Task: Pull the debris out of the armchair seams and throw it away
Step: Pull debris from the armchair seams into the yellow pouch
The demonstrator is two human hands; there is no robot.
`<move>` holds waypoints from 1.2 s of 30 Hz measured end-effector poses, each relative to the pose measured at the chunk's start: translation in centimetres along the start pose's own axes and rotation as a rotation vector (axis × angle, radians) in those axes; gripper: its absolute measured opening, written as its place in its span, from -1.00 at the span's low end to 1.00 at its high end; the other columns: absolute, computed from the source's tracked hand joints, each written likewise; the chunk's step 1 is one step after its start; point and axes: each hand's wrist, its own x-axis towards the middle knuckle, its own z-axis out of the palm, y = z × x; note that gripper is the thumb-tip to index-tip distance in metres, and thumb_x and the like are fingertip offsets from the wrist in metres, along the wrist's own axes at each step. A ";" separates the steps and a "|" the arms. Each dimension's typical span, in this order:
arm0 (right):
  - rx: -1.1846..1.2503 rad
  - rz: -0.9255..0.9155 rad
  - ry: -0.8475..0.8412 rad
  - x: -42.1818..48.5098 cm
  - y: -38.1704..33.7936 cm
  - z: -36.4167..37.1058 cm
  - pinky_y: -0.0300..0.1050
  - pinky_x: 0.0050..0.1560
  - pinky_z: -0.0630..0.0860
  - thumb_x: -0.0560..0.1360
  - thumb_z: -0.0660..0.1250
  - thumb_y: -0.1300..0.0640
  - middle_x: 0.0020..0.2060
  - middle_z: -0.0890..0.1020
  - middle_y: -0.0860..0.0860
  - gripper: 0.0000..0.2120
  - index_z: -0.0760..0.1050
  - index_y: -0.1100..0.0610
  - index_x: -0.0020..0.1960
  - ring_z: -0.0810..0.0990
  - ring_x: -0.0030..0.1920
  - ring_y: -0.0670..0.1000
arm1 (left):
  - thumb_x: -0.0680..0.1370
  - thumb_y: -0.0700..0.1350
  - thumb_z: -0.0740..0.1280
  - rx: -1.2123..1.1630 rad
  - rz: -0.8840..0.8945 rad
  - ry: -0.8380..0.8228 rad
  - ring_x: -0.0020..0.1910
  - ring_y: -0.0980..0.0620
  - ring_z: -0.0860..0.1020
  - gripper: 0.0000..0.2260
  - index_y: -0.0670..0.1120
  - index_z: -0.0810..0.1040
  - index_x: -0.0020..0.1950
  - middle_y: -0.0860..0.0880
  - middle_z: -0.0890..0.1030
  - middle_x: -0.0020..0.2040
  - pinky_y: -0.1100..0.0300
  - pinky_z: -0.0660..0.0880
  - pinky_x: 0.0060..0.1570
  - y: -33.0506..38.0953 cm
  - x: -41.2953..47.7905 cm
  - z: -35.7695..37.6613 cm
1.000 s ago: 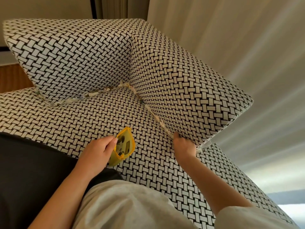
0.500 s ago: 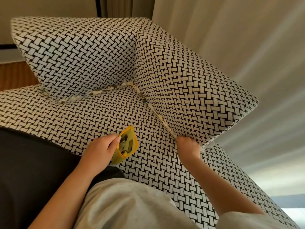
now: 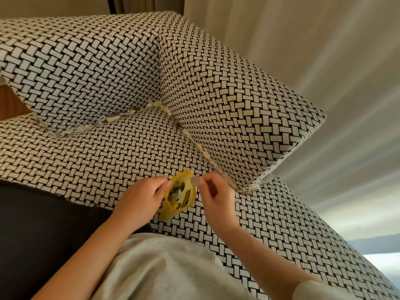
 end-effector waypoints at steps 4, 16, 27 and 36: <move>-0.030 -0.064 -0.053 -0.9 -0.3 0.9 -0.39 -0.39 0.37 0.51 0.32 0.20 -0.36 0.50 -0.19 -0.91 0.55 0.10 -0.16 0.48 -0.36 -0.15 | 0.60 -0.01 0.13 0.006 -0.004 -0.052 -0.43 0.12 0.43 -0.75 0.01 0.47 -0.23 0.06 0.47 -0.42 0.20 0.37 -0.39 1.2 0.1 0.6; -0.824 0.008 -0.016 -1.3 8.5 -5.5 -0.10 -0.14 0.55 0.51 0.27 0.19 -0.01 0.62 0.02 -0.73 0.53 0.12 0.19 0.60 -0.09 0.04 | 0.61 -0.01 0.10 -0.024 0.039 -0.088 -0.46 0.10 0.32 -0.67 -0.03 0.36 -0.35 0.03 0.37 -0.46 0.20 0.27 -0.37 1.4 0.1 1.9; -1.045 0.206 -0.172 1.6 8.6 -7.1 -0.10 -0.22 0.57 0.61 0.10 0.00 -0.06 0.63 -0.01 -0.73 0.41 0.02 0.24 0.62 -0.17 0.04 | 0.61 -0.03 0.10 -0.073 0.016 -0.096 -0.46 0.10 0.31 -0.66 -0.11 0.41 -0.32 0.01 0.38 -0.47 0.20 0.27 -0.37 1.1 0.1 1.7; -0.965 0.420 -0.365 3.6 8.2 -7.0 -0.14 -0.22 0.45 0.60 0.07 0.01 -0.14 0.57 0.04 -0.71 0.45 0.02 0.23 0.50 -0.18 0.04 | 0.61 -0.02 0.10 -0.086 -0.008 -0.083 -0.42 0.05 0.36 -0.65 -0.19 0.47 -0.25 -0.07 0.44 -0.43 0.11 0.32 -0.35 0.6 0.2 1.7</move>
